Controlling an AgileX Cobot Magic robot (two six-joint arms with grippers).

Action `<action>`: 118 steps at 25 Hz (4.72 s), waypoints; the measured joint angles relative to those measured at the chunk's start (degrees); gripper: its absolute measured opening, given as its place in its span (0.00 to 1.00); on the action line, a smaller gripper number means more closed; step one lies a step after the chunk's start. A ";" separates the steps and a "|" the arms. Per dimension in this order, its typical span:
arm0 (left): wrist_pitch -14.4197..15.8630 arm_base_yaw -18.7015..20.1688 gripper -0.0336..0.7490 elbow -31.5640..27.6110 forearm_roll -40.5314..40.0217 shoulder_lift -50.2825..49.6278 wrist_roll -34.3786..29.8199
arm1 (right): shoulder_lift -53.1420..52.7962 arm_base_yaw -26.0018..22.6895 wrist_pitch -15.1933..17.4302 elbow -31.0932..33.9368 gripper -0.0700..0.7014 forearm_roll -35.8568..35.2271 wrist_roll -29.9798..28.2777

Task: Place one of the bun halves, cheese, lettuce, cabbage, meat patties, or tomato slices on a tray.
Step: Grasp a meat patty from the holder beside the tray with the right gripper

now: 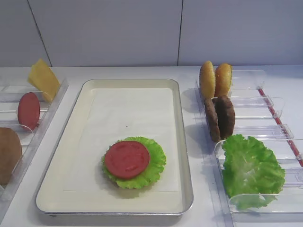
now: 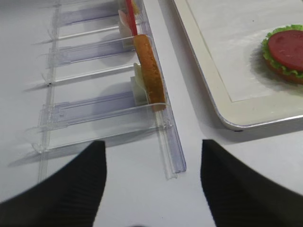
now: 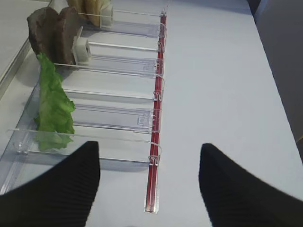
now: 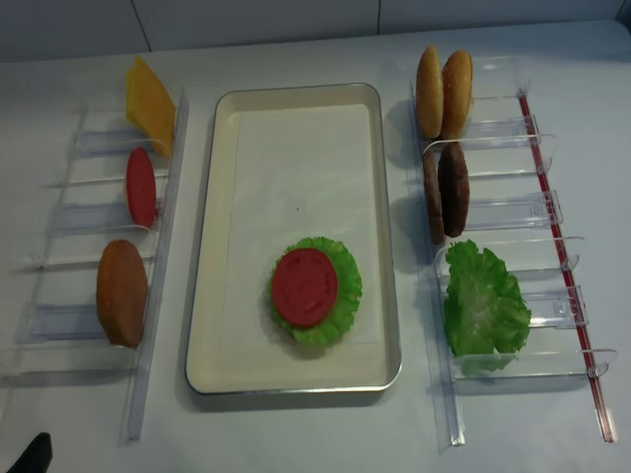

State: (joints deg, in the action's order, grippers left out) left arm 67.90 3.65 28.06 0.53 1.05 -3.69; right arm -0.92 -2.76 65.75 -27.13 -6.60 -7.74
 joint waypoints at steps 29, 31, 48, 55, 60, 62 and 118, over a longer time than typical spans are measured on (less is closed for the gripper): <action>0.00 0.00 0.58 0.00 0.00 0.00 0.00 | 19.42 0.00 -2.29 -12.67 0.70 -5.43 -2.99; 0.00 0.00 0.58 0.00 0.00 0.00 0.00 | 23.44 0.00 -2.14 -16.24 0.70 -7.90 -4.31; 0.00 0.00 0.58 0.00 0.00 0.00 0.00 | 56.26 5.49 5.97 -33.95 0.67 -28.72 -13.40; 0.00 0.00 0.58 0.00 0.00 0.00 0.00 | 67.06 21.93 6.08 -40.60 0.63 -16.44 -3.14; 0.00 0.00 0.58 0.00 0.00 0.00 0.00 | 76.88 32.07 6.08 -46.55 0.63 -5.18 6.08; 0.00 0.00 0.58 0.00 0.00 0.00 0.00 | 80.66 34.07 5.98 -49.42 0.63 -1.81 9.40; -0.09 0.00 0.58 0.00 0.00 0.00 0.00 | 106.53 35.25 0.01 -56.57 0.39 15.18 28.80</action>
State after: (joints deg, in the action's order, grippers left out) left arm 67.81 3.65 28.06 0.53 1.05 -3.69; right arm 105.62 32.49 65.75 -83.70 8.58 21.06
